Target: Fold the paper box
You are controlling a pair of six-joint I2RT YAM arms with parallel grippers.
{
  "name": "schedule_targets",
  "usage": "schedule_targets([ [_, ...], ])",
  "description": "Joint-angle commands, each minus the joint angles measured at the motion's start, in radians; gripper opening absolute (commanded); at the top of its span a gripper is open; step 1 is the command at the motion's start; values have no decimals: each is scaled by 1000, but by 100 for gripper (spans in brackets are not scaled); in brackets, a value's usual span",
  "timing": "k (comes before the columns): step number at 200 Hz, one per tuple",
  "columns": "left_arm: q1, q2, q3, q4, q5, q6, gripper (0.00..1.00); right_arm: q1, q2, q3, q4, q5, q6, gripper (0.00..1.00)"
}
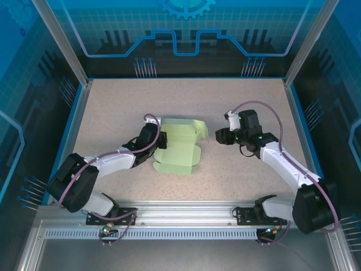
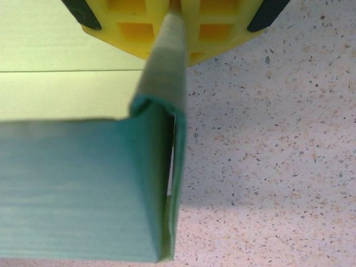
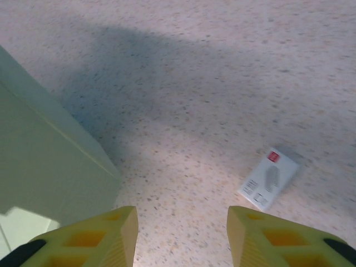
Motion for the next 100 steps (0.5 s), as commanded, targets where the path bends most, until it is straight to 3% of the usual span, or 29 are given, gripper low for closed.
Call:
schedule_targets([
  [1,4,-24,23,-14,25,-8,5,44,40,12,93,-92,-56,47],
  [63,4,-21,28,-10,32,-8,5,86,131,55,133,-166,-107,42],
  [100,2,-13,32,-9,41,-7,5,123,144,63,142,-183,-136,46],
])
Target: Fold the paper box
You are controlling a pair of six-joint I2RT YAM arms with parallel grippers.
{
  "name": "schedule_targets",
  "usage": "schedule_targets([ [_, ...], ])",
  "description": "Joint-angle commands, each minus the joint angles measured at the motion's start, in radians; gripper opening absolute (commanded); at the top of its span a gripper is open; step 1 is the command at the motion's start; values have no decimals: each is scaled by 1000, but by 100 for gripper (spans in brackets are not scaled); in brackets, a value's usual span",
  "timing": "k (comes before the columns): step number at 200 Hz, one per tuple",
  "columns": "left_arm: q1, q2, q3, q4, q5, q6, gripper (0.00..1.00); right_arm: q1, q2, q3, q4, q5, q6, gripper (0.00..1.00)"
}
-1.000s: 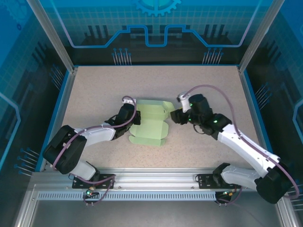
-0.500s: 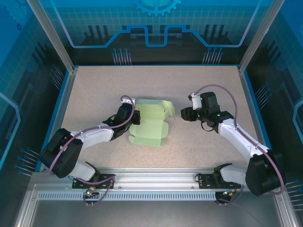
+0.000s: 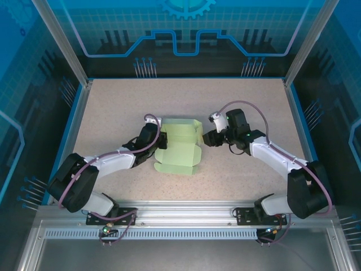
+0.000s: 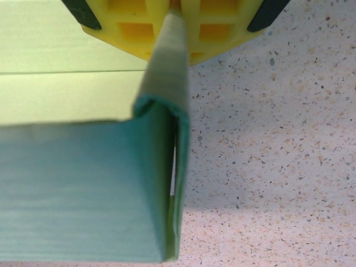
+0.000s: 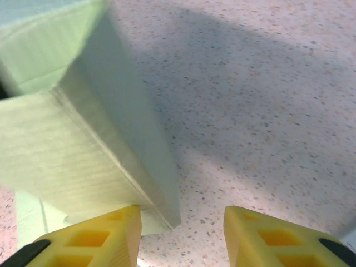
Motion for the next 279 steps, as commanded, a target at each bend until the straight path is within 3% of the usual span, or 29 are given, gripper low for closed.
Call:
schedule_targets([
  [1,2,-14,32,-7,26,-7,5,30,13,34,35,-51,-43,46],
  [72,2,-12,32,-8,37,-12,5,82,49,99,24,3,-72,47],
  [109,1,-10,35,-9,45,-14,5,125,77,126,22,112,-69,44],
  [153,-4,-6,44,-10,52,-16,5,210,108,174,-7,387,-17,37],
  [192,-8,-3,46,-10,53,-18,5,309,184,276,-152,755,102,28],
  [231,-10,-3,46,-11,54,-19,5,399,285,379,-292,1040,206,18],
  [279,-10,-12,34,-10,48,-15,5,425,361,445,-415,1183,318,11],
])
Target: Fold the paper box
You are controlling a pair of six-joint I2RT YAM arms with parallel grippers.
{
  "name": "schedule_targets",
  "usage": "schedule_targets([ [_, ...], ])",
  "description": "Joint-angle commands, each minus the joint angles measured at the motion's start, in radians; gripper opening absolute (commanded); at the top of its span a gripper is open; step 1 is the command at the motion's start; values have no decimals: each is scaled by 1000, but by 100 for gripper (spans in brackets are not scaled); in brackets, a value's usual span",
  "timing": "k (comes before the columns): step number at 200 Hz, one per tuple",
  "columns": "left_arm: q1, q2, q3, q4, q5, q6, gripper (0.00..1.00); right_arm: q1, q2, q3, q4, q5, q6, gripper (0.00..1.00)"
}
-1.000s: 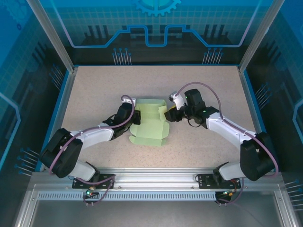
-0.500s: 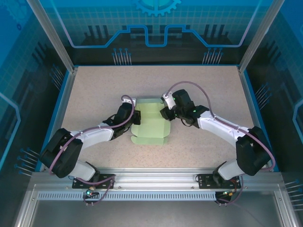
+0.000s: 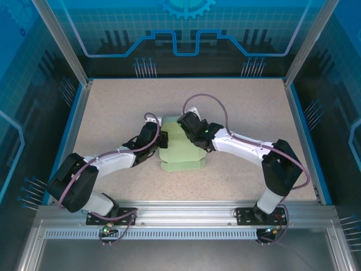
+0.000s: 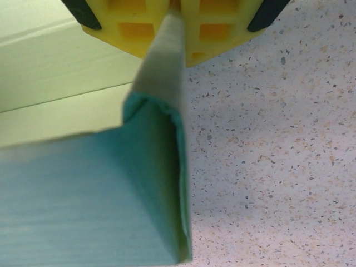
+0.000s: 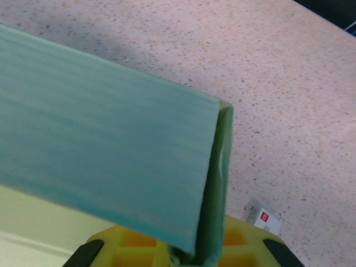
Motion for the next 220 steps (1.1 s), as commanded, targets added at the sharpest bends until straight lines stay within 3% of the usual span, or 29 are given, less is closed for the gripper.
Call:
schedule_targets([
  [1,-9,-12,16,5,24,4,5,6,35,35,-134,160,83,11],
  [117,-9,-15,11,1,14,4,5,0,176,141,-322,340,106,10],
  [175,-9,-13,12,-3,11,4,5,-5,102,92,-185,151,12,12],
  [220,-10,-11,18,-9,5,8,5,-9,42,65,-128,22,-16,23],
])
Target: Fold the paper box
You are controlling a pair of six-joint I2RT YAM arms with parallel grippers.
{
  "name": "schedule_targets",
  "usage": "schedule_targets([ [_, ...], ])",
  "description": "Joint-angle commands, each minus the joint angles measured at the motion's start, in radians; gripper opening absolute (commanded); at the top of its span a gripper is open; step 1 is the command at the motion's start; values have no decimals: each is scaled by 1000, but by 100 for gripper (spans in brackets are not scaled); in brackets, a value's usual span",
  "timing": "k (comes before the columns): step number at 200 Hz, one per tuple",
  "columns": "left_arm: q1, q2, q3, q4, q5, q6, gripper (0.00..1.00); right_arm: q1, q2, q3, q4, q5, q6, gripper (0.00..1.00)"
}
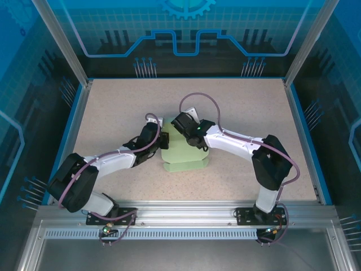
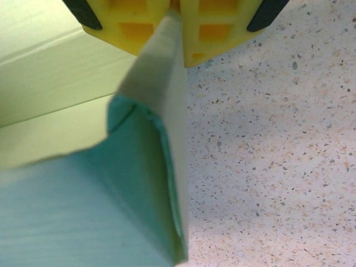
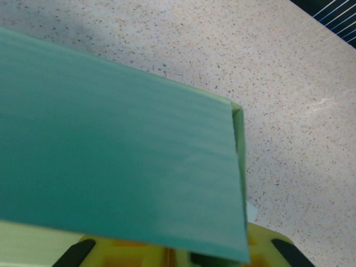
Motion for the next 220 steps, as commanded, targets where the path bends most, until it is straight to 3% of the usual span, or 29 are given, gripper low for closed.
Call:
schedule_targets([
  [1,-1,-10,18,-1,-13,12,5,-20,-49,-30,3,-61,-50,24],
  [50,-2,11,42,-37,-29,15,4,-23,-123,-49,26,-204,-59,51],
  [79,-1,14,61,-73,-42,22,4,-23,-178,-56,34,-286,-64,57],
  [98,1,13,71,-101,-50,29,4,-26,-228,-56,38,-364,-67,66],
  [151,36,13,91,-189,-16,35,4,-115,-386,-95,89,-624,-108,68],
  [220,94,8,178,-427,86,100,5,-264,-449,-159,90,-785,-165,68],
])
